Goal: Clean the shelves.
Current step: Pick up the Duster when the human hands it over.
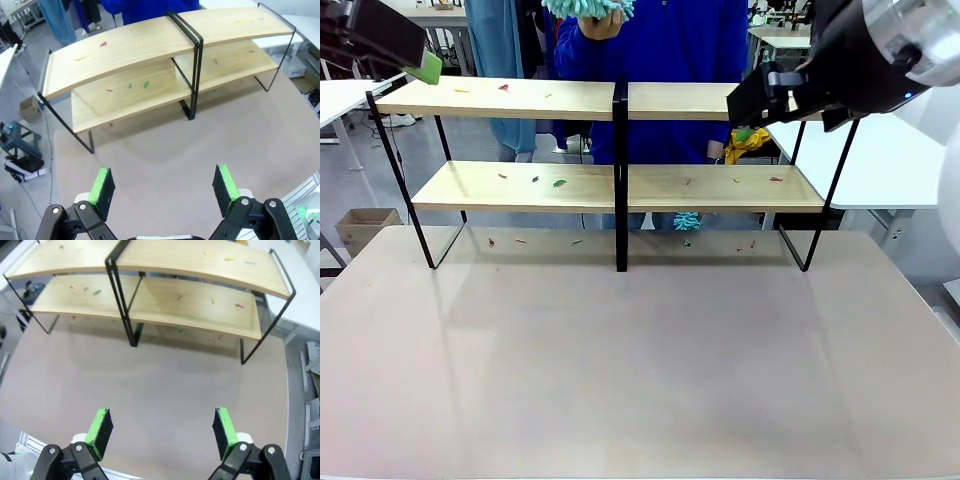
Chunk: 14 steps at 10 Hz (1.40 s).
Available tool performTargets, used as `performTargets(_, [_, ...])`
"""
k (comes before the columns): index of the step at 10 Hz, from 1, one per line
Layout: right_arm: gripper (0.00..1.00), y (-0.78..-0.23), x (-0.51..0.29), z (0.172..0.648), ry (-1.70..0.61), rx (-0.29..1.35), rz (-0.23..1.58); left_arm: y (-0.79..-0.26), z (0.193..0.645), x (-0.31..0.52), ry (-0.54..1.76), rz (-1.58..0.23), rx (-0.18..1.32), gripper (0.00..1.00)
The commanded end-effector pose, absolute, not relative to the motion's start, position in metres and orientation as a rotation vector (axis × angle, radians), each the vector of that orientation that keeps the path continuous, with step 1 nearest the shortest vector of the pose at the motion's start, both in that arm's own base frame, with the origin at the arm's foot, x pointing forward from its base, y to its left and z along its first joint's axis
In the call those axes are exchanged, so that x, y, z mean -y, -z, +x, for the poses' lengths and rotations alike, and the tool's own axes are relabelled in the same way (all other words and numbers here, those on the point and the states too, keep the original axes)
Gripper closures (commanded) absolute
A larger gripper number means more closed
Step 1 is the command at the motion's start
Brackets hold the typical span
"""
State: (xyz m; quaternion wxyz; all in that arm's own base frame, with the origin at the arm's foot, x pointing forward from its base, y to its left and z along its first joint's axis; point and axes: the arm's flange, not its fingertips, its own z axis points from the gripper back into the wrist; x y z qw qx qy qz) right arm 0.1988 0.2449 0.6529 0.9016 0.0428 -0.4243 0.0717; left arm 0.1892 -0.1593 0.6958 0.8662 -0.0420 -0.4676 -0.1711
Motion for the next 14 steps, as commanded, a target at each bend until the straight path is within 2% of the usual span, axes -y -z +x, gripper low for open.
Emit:
performTargets(1, [0.00,-0.659,-0.265,0.183,-0.097,0.912,0.134,-0.696,0.188,0.159,0.360,-0.088,0.981,0.00])
performTargets(3, [0.00,-0.665,-0.274,0.163,-0.107,0.953,0.136,-0.696,0.188,0.159,0.360,-0.088,0.981,0.00])
performTargets(8, [0.00,-0.677,-0.273,0.153,-0.098,1.008,0.141,-0.696,0.188,0.159,0.360,-0.088,0.981,0.00])
performTargets(14, [0.00,-0.688,-0.261,0.162,-0.139,1.001,0.149,-0.696,0.188,0.159,0.360,-0.088,0.981,0.00])
